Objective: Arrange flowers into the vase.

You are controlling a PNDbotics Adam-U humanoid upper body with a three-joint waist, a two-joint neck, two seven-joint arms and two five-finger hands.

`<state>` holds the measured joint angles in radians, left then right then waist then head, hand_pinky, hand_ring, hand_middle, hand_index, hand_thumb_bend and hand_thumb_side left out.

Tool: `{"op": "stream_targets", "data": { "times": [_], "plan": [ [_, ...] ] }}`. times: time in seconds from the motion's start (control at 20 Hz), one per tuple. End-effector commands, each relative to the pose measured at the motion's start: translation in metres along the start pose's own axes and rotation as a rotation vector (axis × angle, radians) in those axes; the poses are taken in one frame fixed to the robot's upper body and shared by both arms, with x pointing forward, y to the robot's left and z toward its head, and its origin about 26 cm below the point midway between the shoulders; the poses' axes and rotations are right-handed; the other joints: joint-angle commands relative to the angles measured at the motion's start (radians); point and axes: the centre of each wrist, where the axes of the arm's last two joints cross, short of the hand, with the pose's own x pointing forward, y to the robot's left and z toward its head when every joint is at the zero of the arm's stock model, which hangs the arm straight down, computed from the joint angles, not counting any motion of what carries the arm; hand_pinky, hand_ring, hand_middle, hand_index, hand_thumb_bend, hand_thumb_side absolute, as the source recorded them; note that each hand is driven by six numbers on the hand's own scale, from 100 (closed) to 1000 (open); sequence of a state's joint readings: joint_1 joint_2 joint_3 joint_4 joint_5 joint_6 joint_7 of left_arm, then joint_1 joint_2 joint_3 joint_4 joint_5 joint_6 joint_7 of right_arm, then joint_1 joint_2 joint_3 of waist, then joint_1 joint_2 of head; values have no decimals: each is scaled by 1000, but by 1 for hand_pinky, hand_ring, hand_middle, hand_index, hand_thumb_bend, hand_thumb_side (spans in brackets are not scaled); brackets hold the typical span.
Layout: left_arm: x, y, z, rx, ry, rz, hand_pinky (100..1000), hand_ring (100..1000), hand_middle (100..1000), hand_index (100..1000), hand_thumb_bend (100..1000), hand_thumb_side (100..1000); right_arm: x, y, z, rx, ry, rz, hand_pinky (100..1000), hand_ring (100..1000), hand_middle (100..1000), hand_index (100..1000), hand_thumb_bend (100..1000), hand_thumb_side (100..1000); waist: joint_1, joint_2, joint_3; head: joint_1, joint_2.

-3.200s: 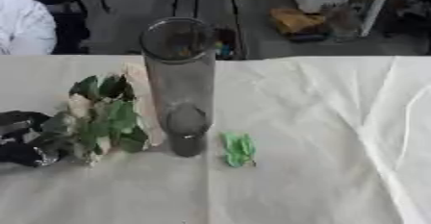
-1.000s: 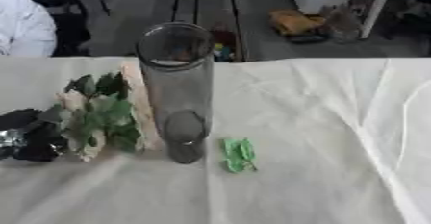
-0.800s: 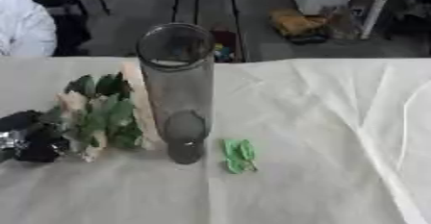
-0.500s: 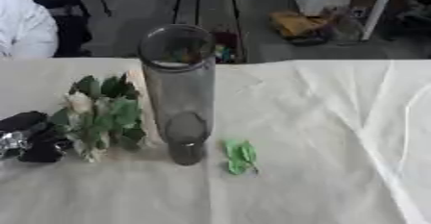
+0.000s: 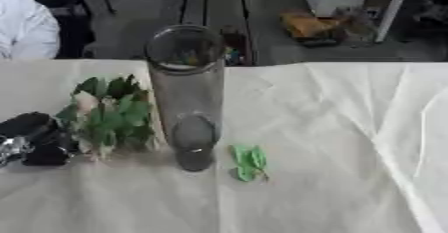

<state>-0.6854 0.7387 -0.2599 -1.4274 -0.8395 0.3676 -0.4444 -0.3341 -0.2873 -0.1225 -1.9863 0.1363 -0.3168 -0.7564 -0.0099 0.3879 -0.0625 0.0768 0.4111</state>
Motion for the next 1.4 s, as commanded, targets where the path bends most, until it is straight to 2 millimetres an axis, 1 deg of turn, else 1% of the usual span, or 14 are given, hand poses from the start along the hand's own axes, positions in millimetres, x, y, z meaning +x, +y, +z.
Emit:
{"op": "stream_targets", "data": {
  "times": [0.05, 0.3, 0.35, 0.5, 0.6, 0.65, 0.7, 1.05, 1.25, 1.3, 1.4],
  "plan": [
    [-7, 19, 5, 72, 16, -7, 100, 100, 100, 100, 221, 589, 4, 0, -4, 8, -17, -9, 451, 444, 373, 622, 100, 898, 1, -21, 0, -1, -6],
    [-8, 19, 6, 77, 16, 11, 100, 100, 100, 100, 221, 589, 4, 0, -4, 8, -16, -10, 451, 444, 373, 622, 100, 898, 1, -21, 0, -1, -7],
    [-8, 21, 6, 83, 15, 13, 100, 100, 100, 100, 206, 602, 4, -1, -4, 7, -15, -9, 452, 444, 372, 622, 100, 898, 1, -23, 1, -3, -5],
    [-12, 44, 17, 157, 12, 59, 100, 100, 100, 100, 194, 600, 3, -2, -4, 5, -13, -2, 453, 445, 372, 623, 100, 897, 2, -26, 6, -13, 3],
    [-15, 54, 24, 188, 20, 93, 100, 100, 100, 100, 182, 598, 3, -3, -4, 5, -13, 0, 453, 445, 371, 623, 100, 898, 2, -28, 7, -14, 6],
    [-16, 58, 26, 203, 26, 108, 100, 100, 100, 100, 138, 621, 3, -3, -4, 4, -13, 0, 453, 445, 371, 623, 100, 899, 2, -28, 8, -15, 7],
    [-17, 62, 29, 221, 35, 118, 100, 100, 100, 100, 167, 600, 3, -3, -3, 4, -12, 1, 453, 445, 371, 623, 100, 898, 3, -29, 9, -16, 9],
    [-17, 79, 39, 320, 77, 146, 100, 100, 100, 100, 149, 592, 3, -4, -3, 4, -11, 4, 454, 445, 372, 624, 100, 898, 3, -34, 12, -17, 16],
    [-17, 81, 41, 330, 83, 146, 100, 100, 100, 100, 147, 591, 3, -4, -3, 4, -11, 4, 454, 446, 372, 624, 100, 898, 3, -34, 13, -17, 16],
    [-16, 86, 43, 354, 84, 152, 100, 100, 100, 100, 123, 592, 3, -4, -3, 4, -10, 6, 454, 446, 371, 625, 100, 898, 2, -37, 14, -19, 20],
    [-13, 102, 51, 435, 86, 188, 100, 100, 100, 100, 116, 598, 2, -5, -3, 2, -10, 9, 455, 446, 372, 625, 100, 898, 3, -38, 17, -21, 24]
  ]
}}
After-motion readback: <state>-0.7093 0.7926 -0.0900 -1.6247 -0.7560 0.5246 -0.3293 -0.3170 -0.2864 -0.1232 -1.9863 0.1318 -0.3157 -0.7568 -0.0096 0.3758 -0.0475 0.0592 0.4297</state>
